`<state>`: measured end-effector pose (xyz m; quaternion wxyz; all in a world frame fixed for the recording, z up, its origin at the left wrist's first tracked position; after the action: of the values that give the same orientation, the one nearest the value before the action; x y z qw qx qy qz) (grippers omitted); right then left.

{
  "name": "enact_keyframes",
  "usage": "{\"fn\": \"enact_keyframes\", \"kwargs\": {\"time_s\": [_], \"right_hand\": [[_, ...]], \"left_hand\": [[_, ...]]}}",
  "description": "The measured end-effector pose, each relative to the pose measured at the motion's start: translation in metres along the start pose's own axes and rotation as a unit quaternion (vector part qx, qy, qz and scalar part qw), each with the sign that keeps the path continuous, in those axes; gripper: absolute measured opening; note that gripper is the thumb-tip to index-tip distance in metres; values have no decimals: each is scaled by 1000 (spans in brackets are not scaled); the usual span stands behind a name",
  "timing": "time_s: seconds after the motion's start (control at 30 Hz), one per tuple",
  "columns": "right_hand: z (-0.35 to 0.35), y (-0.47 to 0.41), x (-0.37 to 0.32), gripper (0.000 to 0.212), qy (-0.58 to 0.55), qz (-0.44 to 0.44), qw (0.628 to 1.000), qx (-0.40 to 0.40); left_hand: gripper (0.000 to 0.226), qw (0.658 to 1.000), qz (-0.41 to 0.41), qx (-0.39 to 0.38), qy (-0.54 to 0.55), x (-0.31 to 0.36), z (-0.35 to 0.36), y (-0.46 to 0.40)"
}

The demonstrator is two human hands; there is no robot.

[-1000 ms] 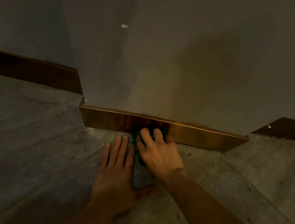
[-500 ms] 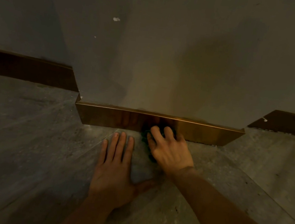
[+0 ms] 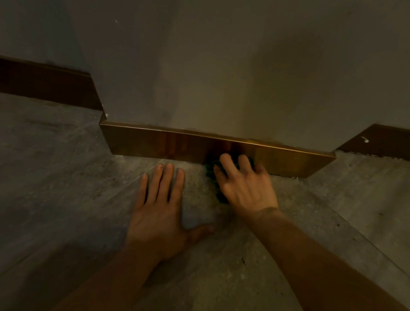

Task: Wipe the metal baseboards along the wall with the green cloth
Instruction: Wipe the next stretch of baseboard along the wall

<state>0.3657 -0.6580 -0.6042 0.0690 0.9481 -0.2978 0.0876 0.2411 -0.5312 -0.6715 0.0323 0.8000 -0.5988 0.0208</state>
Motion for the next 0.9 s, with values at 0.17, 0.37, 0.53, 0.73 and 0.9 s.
{"fn": "enact_keyframes", "kwargs": {"time_s": [0.17,0.37,0.53,0.73,0.9], "right_hand": [[-2,1,0,49,5,6,1000,-7],[-3,8,5,49,12,18,1000,-13],[1,17,23,42,15,46,998,-31],[1,27,34,48,18,86,995,-42],[-6,39,38,45,-41,161,986,-26]], "left_hand": [[125,1000,-2,2,1,0,-1,0],[125,1000,-2,10,6,-1,0,2],[126,1000,-4,10,4,-2,2,1],[125,1000,-5,4,8,0,-1,2],[125,1000,-1,2,1,0,-3,2]]}}
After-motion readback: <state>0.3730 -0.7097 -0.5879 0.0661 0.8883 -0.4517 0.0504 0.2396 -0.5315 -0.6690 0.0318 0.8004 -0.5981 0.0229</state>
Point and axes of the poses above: each hand's wrist, its own y-axis away from the middle knuckle, its own z-axis out of the palm, x = y × z, the point moved 2 cm from there along -y, towards the middle knuckle, and after that the axes turned 11 degrees about -y, right-handed, at the moved point
